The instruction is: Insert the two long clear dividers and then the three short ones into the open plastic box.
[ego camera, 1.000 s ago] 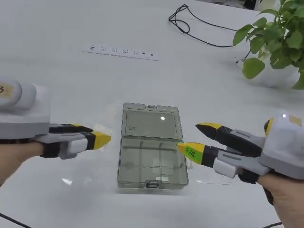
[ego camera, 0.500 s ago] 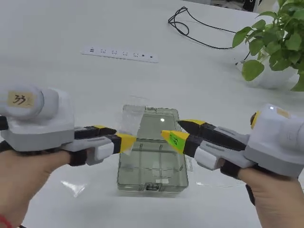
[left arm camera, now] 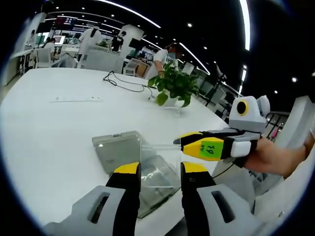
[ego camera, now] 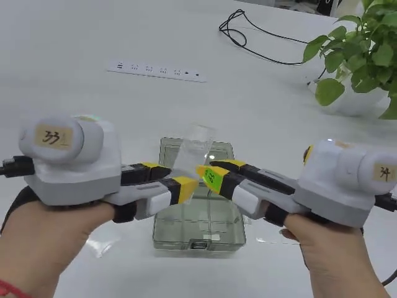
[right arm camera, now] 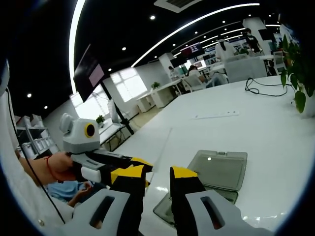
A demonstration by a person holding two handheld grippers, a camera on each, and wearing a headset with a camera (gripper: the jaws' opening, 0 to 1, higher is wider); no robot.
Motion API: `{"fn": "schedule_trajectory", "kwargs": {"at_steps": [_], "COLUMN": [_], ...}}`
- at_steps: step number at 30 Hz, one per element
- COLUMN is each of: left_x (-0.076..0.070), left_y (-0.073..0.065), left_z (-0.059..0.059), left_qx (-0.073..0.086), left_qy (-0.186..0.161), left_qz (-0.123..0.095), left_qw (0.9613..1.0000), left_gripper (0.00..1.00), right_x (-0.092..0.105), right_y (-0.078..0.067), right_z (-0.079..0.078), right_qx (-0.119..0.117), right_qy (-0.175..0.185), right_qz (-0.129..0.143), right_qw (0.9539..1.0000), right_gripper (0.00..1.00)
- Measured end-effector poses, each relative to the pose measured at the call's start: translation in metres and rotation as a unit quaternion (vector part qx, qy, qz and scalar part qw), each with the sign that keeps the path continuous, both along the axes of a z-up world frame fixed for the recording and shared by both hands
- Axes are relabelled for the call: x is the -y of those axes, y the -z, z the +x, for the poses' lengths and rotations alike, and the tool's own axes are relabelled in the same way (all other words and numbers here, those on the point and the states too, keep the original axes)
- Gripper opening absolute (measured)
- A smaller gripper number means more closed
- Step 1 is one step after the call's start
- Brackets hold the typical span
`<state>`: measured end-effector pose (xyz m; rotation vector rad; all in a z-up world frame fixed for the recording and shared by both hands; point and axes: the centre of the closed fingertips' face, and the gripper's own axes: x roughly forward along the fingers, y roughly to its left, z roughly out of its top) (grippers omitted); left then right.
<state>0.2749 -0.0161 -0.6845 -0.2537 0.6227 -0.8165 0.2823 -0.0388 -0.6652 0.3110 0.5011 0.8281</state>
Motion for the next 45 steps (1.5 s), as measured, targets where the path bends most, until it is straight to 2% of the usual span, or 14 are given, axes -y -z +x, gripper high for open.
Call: {"fn": "schedule_trajectory", "kwargs": {"at_steps": [5,7,9,10,12,16,20,22,29,35,38,45], "left_x": [0.001,0.002,0.002,0.003,0.003,0.003,0.002,0.003,0.004,0.000,-0.005,-0.017], "left_y": [-0.001,-0.001,0.001,0.001,0.002,0.002,0.002,0.001,0.000,0.004,0.005,0.008], "left_z": [-0.001,-0.001,0.000,0.000,0.001,0.001,0.001,0.001,-0.002,-0.006,-0.008,-0.011], "left_qx": [0.009,0.009,0.012,0.011,0.012,0.013,0.014,0.014,0.026,0.040,0.041,0.066], "left_qy": [0.008,0.007,0.007,0.007,0.004,0.004,0.005,0.005,0.019,0.039,0.044,0.066], "left_qz": [0.007,0.007,0.012,0.010,0.010,0.008,0.013,0.009,0.008,0.019,0.023,0.036], "left_qw": [0.9999,0.9999,0.9998,0.9999,0.9999,0.9999,0.9998,0.9999,0.9995,0.9983,0.9979,0.9950], "left_gripper": [0.30,0.30,0.30,0.30,0.30,0.31,0.26,0.27,0.29,0.38,0.41,0.53], "right_x": [-0.003,-0.006,-0.006,-0.009,-0.010,-0.008,-0.006,-0.006,-0.005,-0.001,0.004,0.016], "right_y": [0.003,0.004,0.005,0.004,0.004,0.005,0.005,0.005,0.002,-0.003,-0.004,-0.003], "right_z": [0.001,0.000,0.000,-0.001,0.000,0.000,0.001,0.001,0.001,0.003,0.005,0.007], "right_qx": [-0.015,-0.025,-0.049,-0.050,-0.043,-0.053,-0.054,-0.052,-0.055,-0.046,-0.045,-0.055], "right_qy": [0.004,0.003,0.021,0.017,0.025,0.031,0.034,0.032,0.030,0.032,0.036,0.044], "right_qz": [0.008,0.014,0.026,0.030,0.022,0.026,0.024,0.022,0.020,0.014,0.010,-0.005], "right_qw": [0.9999,0.9996,0.9982,0.9981,0.9985,0.9978,0.9977,0.9979,0.9978,0.9983,0.9983,0.9975], "right_gripper": [0.15,0.08,0.08,0.07,0.07,0.07,0.06,0.06,0.06,0.06,0.06,0.06]}}
